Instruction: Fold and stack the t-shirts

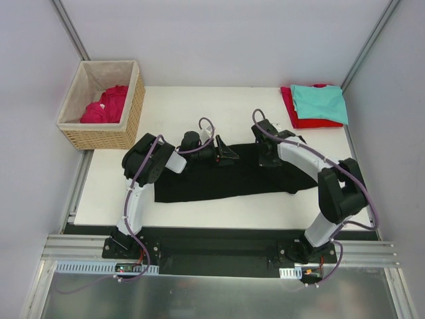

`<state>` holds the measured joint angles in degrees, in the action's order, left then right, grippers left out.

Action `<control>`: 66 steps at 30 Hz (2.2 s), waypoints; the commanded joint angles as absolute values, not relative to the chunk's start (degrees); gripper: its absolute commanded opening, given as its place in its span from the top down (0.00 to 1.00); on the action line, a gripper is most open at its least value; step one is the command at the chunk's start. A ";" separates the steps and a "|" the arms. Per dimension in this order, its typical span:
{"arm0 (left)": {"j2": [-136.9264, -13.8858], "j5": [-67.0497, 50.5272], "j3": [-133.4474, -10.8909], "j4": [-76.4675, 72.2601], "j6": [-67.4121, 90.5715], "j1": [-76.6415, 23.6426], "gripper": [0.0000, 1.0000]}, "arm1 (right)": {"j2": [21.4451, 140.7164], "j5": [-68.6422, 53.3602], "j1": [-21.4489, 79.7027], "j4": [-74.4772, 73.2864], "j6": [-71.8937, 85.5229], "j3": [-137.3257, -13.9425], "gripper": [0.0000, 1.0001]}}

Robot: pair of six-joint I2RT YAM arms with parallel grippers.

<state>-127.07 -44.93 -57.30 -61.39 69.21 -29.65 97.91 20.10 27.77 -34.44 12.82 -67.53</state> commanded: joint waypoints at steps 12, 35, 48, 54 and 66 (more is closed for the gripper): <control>-124.37 -44.65 -55.02 -60.91 67.41 -30.06 0.43 | 87.71 29.25 32.61 -38.76 15.12 -65.20 0.99; -123.22 -45.44 -53.35 -61.17 66.88 -30.06 0.43 | 107.31 26.46 23.64 -31.82 9.49 -78.57 1.00; -123.75 -45.44 -53.96 -61.17 67.06 -30.06 0.43 | 110.74 23.29 23.47 -29.97 11.34 -76.12 0.99; -123.93 -45.44 -53.96 -61.17 67.06 -30.06 0.43 | 108.02 22.06 25.05 -28.92 12.92 -71.02 0.99; -124.19 -44.74 -53.61 -61.70 67.24 -30.06 0.43 | 102.40 22.59 30.14 -30.50 14.85 -65.93 1.00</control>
